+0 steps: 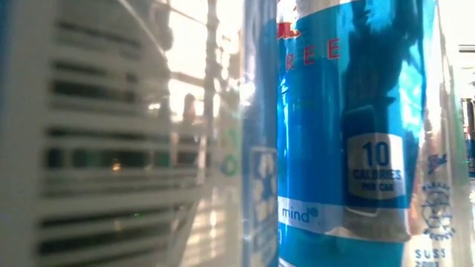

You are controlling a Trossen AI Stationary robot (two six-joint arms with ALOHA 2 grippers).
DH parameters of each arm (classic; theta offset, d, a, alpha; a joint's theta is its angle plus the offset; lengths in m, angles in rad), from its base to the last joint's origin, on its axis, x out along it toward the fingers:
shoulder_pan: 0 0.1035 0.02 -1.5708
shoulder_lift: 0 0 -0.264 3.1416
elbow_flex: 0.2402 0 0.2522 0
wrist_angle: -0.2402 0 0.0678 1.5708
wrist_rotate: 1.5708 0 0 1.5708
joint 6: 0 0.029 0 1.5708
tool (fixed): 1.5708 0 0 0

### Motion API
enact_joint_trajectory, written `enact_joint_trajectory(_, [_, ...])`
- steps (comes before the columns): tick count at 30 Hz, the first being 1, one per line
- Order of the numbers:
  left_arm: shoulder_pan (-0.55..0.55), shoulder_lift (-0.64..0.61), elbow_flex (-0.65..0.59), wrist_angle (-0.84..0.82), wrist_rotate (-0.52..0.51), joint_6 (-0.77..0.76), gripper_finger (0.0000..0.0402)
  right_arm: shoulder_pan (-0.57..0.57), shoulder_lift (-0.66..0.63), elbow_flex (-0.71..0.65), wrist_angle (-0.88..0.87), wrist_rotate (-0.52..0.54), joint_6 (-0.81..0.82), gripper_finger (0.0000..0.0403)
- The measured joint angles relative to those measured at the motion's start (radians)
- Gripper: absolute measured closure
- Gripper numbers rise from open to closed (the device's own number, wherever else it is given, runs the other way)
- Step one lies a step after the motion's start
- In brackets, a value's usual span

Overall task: Sort soda cans
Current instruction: Put the top center green soda can into the top right transparent bin

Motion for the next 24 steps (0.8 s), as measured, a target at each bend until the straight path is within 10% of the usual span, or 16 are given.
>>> enact_joint_trajectory(24, [0.0,0.0,0.0,0.0,0.0,0.002,0.0392,0.016,0.003,0.15,0.067,0.065,0.073,0.0091])
